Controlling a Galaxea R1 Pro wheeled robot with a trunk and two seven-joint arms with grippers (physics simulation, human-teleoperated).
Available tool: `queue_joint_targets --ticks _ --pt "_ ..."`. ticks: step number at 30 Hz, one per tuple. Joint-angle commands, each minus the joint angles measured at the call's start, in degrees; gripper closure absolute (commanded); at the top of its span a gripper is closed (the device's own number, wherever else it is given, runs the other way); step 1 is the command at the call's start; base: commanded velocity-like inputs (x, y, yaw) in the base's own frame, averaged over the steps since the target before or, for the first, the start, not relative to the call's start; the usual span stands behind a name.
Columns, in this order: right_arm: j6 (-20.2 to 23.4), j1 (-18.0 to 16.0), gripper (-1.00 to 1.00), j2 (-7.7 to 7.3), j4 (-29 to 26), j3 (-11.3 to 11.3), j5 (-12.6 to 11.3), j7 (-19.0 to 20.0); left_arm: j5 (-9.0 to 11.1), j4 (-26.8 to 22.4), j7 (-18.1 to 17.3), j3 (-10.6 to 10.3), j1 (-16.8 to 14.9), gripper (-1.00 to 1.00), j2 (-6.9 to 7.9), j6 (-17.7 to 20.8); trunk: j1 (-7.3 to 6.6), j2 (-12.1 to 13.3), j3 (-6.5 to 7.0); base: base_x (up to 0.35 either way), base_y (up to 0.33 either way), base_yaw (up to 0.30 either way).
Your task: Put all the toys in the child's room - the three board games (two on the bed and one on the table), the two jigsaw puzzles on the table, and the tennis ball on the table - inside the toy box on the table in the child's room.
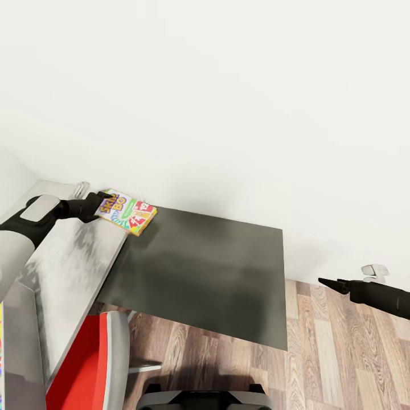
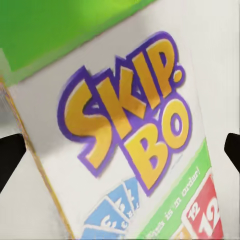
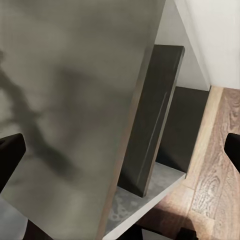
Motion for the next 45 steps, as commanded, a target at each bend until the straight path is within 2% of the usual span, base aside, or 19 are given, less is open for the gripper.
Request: queue_joint_targets --ticks 1,3,9,20,26,29,30,35,45 --pt "0.2 0.0 -1.00 0.01 0.0 0.0 0.2 0.3 1.3 -0.1 0.1 0.0 0.0 -1.00 0.06 0.1 0.03 -0.1 -0.08 0.000 0.000 0.000" --pt "0.2 0.0 -1.00 0.02 0.0 0.0 0.2 0.3 2.8 -0.3 -0.4 0.3 0.1 -1.00 0.07 0.2 0.03 -0.1 -0.08 0.000 0.000 0.000" --pt "0.2 0.0 -1.00 0.05 0.0 0.0 0.2 0.3 4.9 -1.8 -1.1 0.8 0.2 -1.00 0.18 0.3 0.03 -0.1 -0.08 0.000 0.000 0.000" --pt "0.2 0.0 -1.00 0.06 0.0 0.0 0.2 0.3 5.8 -3.1 -1.3 1.4 1.9 -1.00 0.76 0.3 0.03 -0.1 -0.08 0.000 0.000 0.000" --pt "0.2 0.0 -1.00 0.06 0.0 0.0 0.2 0.3 5.9 -3.2 -1.4 1.5 3.3 -1.00 2.20 0.4 0.03 -0.1 -0.08 0.000 0.000 0.000" --pt "0.2 0.0 -1.00 0.06 0.1 0.0 0.2 0.2 6.1 -3.4 -1.4 1.6 4.3 -1.00 3.70 1.0 0.03 -0.1 -0.08 0.000 0.000 0.000" --pt "0.2 0.0 -1.00 0.06 0.1 0.0 0.2 0.2 6.1 -3.4 -1.4 1.6 4.3 -1.00 3.70 1.0 0.03 -0.1 -0.08 0.000 0.000 0.000" --pt "0.1 0.0 -1.00 0.06 0.5 0.0 0.2 0.2 7.4 -3.5 -1.3 1.6 5.8 -1.00 6.19 5.6 0.03 -0.1 -0.08 0.000 0.000 0.000" --pt "0.1 0.0 -1.00 0.06 1.0 0.0 0.2 0.1 8.9 -3.5 -1.2 1.6 7.3 -1.00 8.62 11.1 0.03 -0.1 -0.08 0.000 0.000 0.000"
